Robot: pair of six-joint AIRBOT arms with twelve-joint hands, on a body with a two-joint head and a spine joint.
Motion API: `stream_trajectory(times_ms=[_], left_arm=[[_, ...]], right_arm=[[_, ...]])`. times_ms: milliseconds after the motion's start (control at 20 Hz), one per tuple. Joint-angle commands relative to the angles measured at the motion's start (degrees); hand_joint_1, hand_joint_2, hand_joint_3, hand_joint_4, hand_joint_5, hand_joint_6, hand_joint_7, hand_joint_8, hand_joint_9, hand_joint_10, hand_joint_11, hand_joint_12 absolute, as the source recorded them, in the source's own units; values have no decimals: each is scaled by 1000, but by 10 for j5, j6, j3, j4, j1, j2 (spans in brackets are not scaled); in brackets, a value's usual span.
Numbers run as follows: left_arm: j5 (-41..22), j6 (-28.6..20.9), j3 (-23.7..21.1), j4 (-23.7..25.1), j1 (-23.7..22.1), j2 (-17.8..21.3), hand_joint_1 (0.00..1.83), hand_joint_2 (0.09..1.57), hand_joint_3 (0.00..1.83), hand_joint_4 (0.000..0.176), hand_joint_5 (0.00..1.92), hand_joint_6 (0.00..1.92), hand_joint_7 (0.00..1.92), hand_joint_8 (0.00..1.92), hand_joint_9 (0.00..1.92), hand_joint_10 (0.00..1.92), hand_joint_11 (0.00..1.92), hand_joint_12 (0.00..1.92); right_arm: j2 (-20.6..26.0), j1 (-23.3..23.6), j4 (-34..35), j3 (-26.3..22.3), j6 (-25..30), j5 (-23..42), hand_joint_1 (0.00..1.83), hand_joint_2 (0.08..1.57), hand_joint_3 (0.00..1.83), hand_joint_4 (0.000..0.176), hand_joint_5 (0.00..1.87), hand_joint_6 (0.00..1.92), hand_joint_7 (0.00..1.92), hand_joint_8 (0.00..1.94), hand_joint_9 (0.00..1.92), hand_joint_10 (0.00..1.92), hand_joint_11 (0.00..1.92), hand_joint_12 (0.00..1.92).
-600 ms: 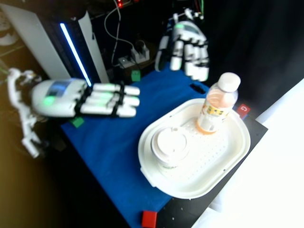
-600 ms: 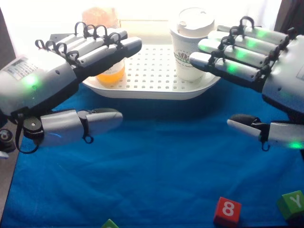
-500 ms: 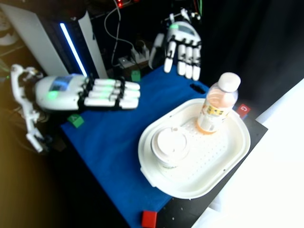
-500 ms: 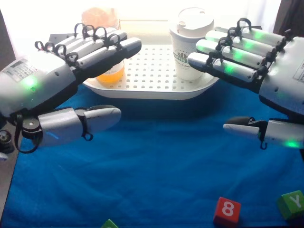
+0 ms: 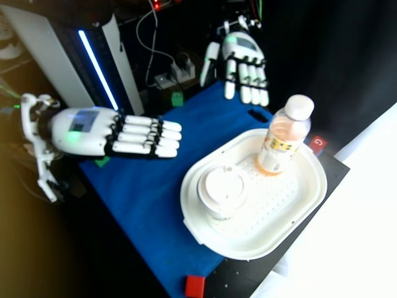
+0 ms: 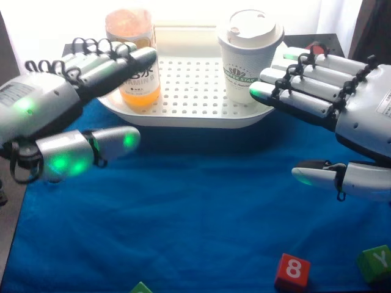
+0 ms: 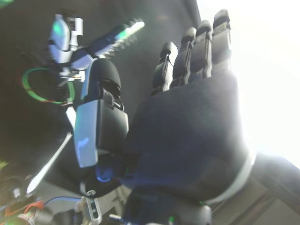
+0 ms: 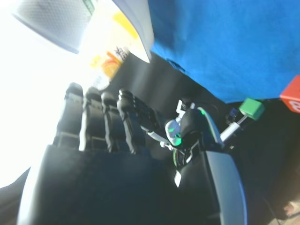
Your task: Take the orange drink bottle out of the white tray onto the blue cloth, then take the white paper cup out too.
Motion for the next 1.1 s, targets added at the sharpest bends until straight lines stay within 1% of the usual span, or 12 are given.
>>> stream_trajectory(times_ms=[0, 100, 200, 350, 500, 550, 700, 850, 900, 950, 1000, 1050], left_arm=[[-68, 1, 7, -17, -5, -4, 342, 1261, 0, 69, 0, 0, 0, 0, 0, 0, 0, 0], [-56, 5, 32, -60, -14, -20, 443, 1227, 0, 58, 0, 0, 0, 0, 0, 0, 0, 0], [-40, 21, 50, -99, -27, -34, 551, 1176, 0, 78, 0, 0, 0, 0, 0, 0, 0, 0], [-15, 31, 88, -158, -53, -59, 624, 1120, 0, 70, 0, 0, 0, 0, 0, 0, 0, 0], [18, 32, 126, -184, -86, -83, 616, 1105, 0, 60, 0, 0, 0, 0, 0, 0, 0, 0], [34, 33, 137, -189, -96, -91, 568, 1096, 0, 67, 0, 0, 0, 0, 0, 0, 0, 0], [64, 33, 164, -201, -113, -113, 587, 1080, 0, 49, 0, 0, 0, 0, 0, 0, 0, 0], [93, 33, 190, -205, -132, -135, 622, 1069, 0, 57, 0, 0, 0, 0, 0, 0, 0, 0], [99, 33, 196, -207, -136, -140, 573, 1005, 93, 99, 0, 0, 0, 0, 0, 0, 0, 489], [102, 33, 201, -209, -139, -143, 555, 1015, 55, 121, 0, 0, 0, 0, 0, 0, 0, 958], [111, 33, 211, -215, -144, -150, 547, 1036, 23, 141, 0, 0, 0, 0, 0, 0, 0, 1246], [118, 33, 219, -222, -148, -155, 574, 1044, 5, 132, 0, 0, 0, 0, 0, 0, 0, 1156]], right_arm=[[0, 4, 9, 2, 0, 70, 274, 1338, 4, 0, 0, 0, 0, 0, 0, 0, 0, 0], [0, 4, 11, 4, 0, 70, 278, 1338, 4, 0, 0, 0, 0, 0, 0, 0, 0, 0], [-1, 4, 11, 6, 0, 70, 335, 1316, 0, 0, 0, 0, 0, 0, 0, 0, 0, 0], [-2, 4, 11, 7, 0, 70, 320, 1322, 0, 0, 0, 0, 0, 0, 0, 0, 0, 0], [-4, 4, 11, 8, 0, 70, 291, 1327, 1, 0, 0, 0, 0, 0, 0, 0, 0, 0], [-5, 4, 11, 9, 0, 70, 286, 1330, 2, 0, 0, 0, 0, 0, 0, 0, 0, 0], [-9, 4, 11, 12, 0, 70, 246, 1338, 5, 0, 0, 0, 0, 0, 0, 0, 0, 0], [-12, 4, 11, 12, 0, 70, 281, 1331, 1, 0, 0, 0, 0, 0, 0, 0, 0, 0], [-13, 4, 11, 12, 0, 70, 299, 1328, 0, 0, 0, 0, 0, 0, 0, 0, 0, 0], [-14, 4, 11, 13, 0, 70, 314, 1325, 0, 0, 0, 0, 0, 0, 0, 0, 0, 0], [-15, 4, 11, 13, 0, 70, 325, 1319, 0, 0, 0, 0, 0, 0, 0, 0, 0, 0], [-15, 4, 11, 13, 0, 70, 345, 1312, 0, 0, 0, 0, 0, 0, 0, 0, 0, 0]])
